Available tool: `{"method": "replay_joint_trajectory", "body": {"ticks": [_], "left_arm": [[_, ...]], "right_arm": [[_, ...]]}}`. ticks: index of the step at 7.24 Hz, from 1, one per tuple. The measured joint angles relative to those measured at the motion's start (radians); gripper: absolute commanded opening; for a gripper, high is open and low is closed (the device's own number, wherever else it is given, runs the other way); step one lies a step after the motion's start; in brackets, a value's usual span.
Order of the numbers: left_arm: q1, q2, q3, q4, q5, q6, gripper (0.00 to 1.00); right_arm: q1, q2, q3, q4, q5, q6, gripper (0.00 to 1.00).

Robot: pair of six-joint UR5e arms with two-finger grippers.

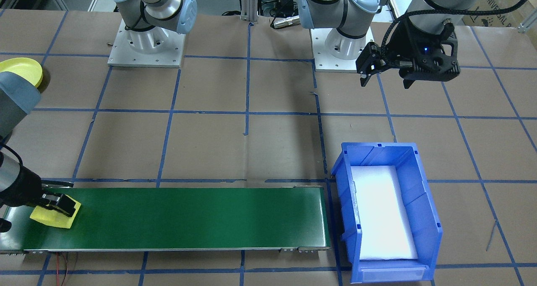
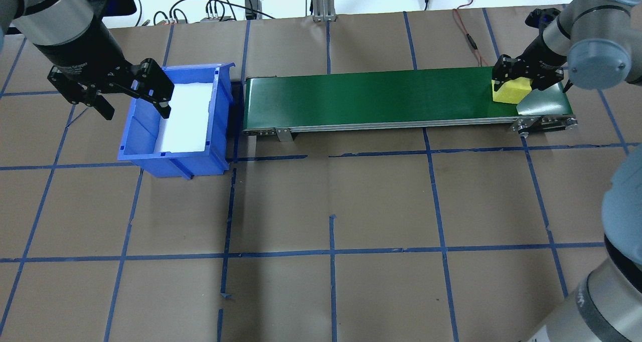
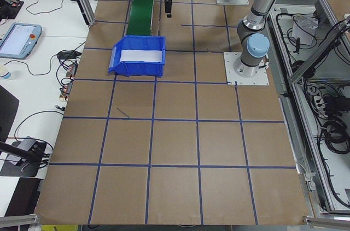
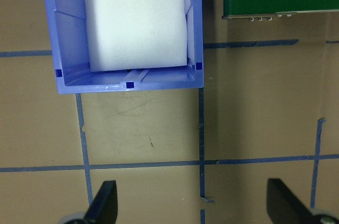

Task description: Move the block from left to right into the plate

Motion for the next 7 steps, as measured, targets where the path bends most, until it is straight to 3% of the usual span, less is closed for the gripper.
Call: {"method": "replay_joint_trajectory", "body": {"ticks": [2,7], "left_arm": [[0.0,0.0,-0.002,-0.001,0.0,0.001,1.0],[0.0,0.0,-0.002,0.0,-0.001,-0.001,1.0]], "right_arm": [[-0.063,-0.093,0.04,0.014,-0.107,-0.183,0.38],[-0.619,-0.41,0.436,-0.002,-0.146,-0.761,0.39]]}}
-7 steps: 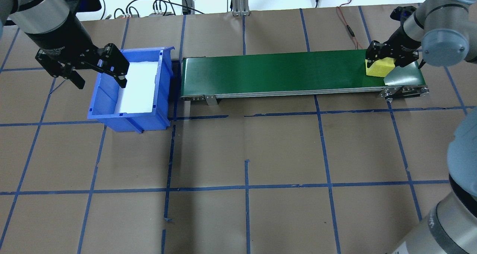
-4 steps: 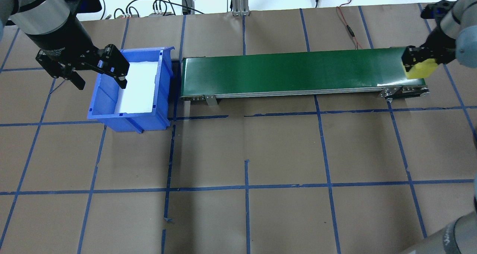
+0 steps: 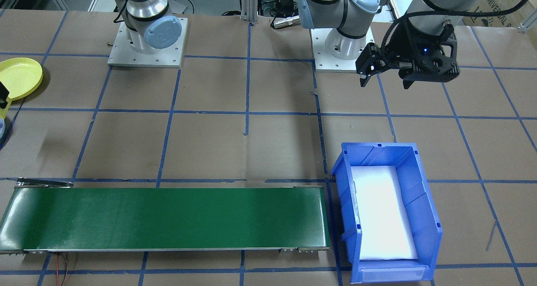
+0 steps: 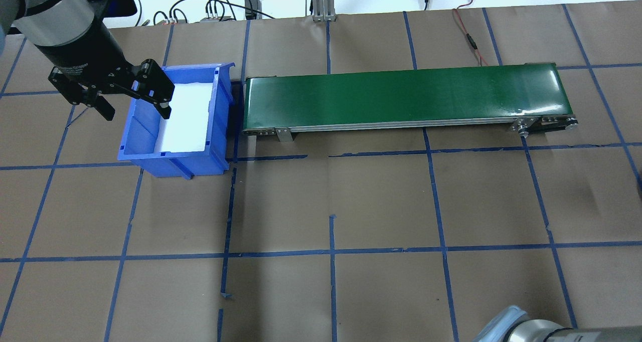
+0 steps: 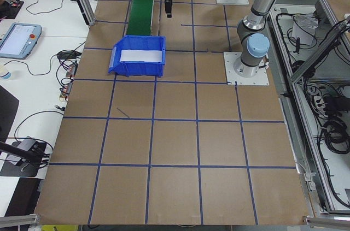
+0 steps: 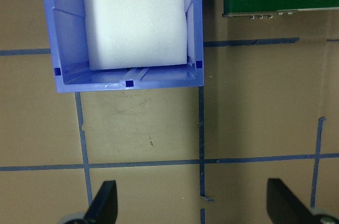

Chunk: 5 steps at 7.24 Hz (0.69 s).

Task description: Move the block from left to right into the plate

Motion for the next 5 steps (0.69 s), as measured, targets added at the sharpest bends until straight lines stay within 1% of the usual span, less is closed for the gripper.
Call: {"method": "replay_joint_trajectory", "body": {"ticks": [1,2,3,4,5], "left_arm": [[-0.001,0.0,0.0,-0.001,0.0,0.0,1.0],[-0.001,0.0,-0.001,-0.001,-0.001,0.0,1.0],[-0.001,0.0,-0.001,-0.001,-0.001,0.0,1.0],[-0.001,0.0,-0.001,-0.001,-0.001,0.0,1.0],[-0.001,0.0,-0.001,-0.001,-0.001,0.0,1.0]], "right_arm": [[-0.127,-0.018,0.046,-0.002,-0.004,-0.095,0.4],[-0.225,-0.023,0.076,-0.006,-0.007,-0.158,0.46],[-0.278,-0.014,0.091,-0.011,-0.009,-0.192,0.76],[-0.303,0.021,0.097,-0.029,-0.011,-0.206,1.0],[-0.313,0.061,0.099,-0.06,-0.017,-0.208,1.0]]}}
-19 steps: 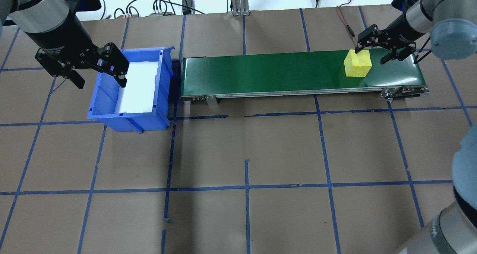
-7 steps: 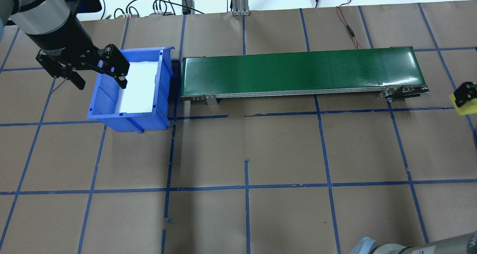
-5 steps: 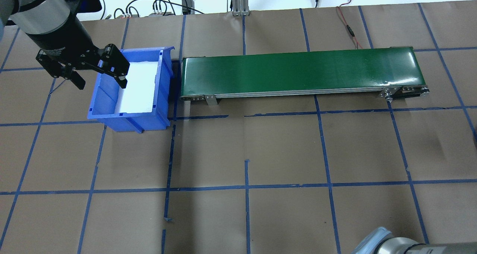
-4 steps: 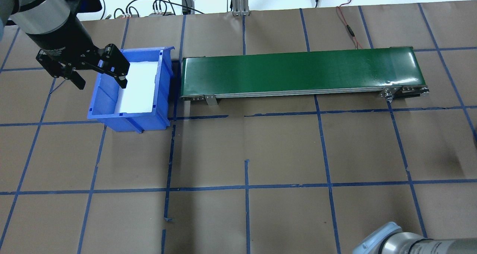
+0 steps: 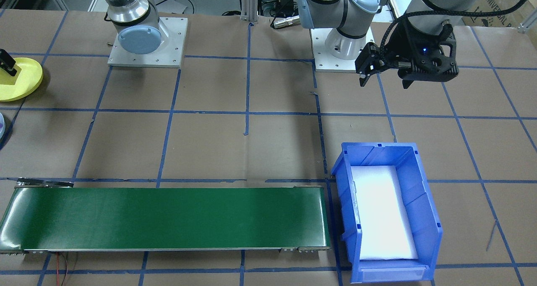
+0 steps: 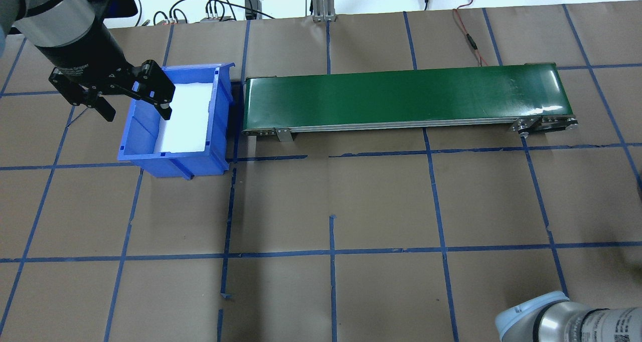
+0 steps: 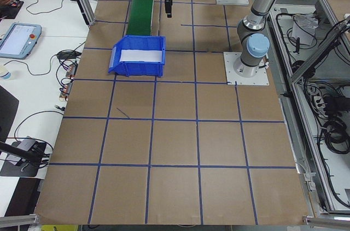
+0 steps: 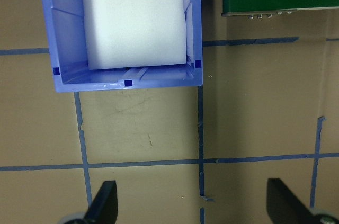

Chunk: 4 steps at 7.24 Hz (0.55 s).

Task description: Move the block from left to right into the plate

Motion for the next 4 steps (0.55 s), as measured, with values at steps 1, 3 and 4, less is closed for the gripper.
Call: {"method": "replay_joint_trajectory", "body": {"ticks": [1,3,4], "left_arm": [[0.0,0.0,0.0,0.0,0.0,0.001,1.0],[0.0,0.0,0.0,0.0,0.0,0.001,1.0],[0.0,0.0,0.0,0.0,0.001,0.0,1.0]], "right_arm": [[-0.003,0.023,0.0,-0.025,-0.019,0.003,1.0],[0.003,0.029,-0.002,-0.035,-0.05,0.039,1.0],[0.045,0.025,-0.005,-0.02,-0.049,0.097,1.0]]}}
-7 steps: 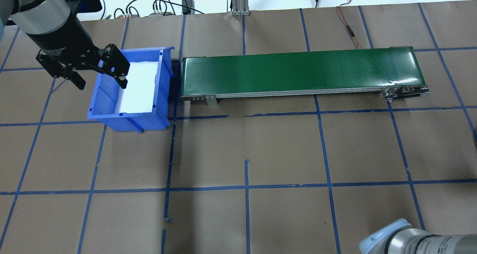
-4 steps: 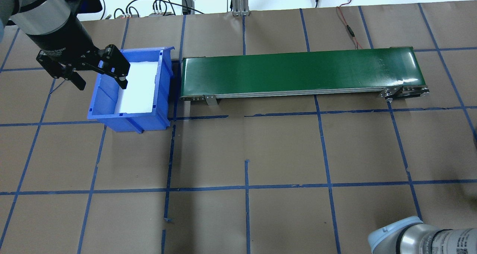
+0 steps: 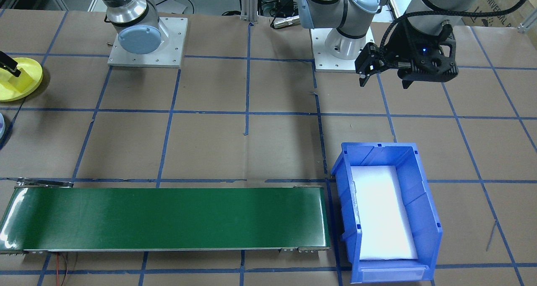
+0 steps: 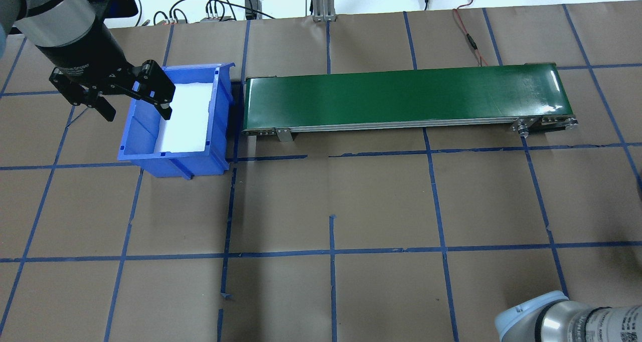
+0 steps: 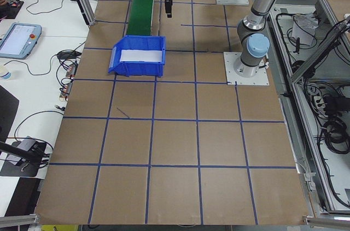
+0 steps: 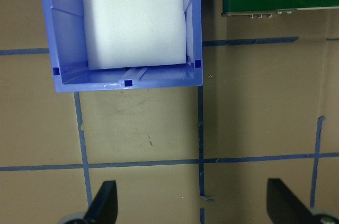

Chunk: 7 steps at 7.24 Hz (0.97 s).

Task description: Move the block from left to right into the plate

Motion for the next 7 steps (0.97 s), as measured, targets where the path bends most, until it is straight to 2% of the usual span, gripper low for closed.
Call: {"method": "replay_joint_trajectory", "body": {"ticks": [1,2,4,5,7], "left_arm": [[0.0,0.0,0.0,0.0,0.0,0.0,1.0],[0.0,0.0,0.0,0.0,0.0,0.0,1.0],[0.0,0.0,0.0,0.0,0.0,-0.001,1.0],[0.0,0.0,-0.001,0.0,0.0,0.0,1.0],[0.0,0.0,-0.001,0.0,0.0,0.0,1.0]], "right_arm": [[0.106,-0.003,-0.015,0.033,0.001,0.103,1.0],[0.263,-0.003,-0.062,0.105,-0.002,0.263,1.0],[0.59,-0.008,-0.245,0.358,0.013,0.645,1.0],[0.741,-0.01,-0.326,0.437,0.03,0.776,1.0],[1.014,-0.067,-0.409,0.51,0.044,0.911,1.0]]}}
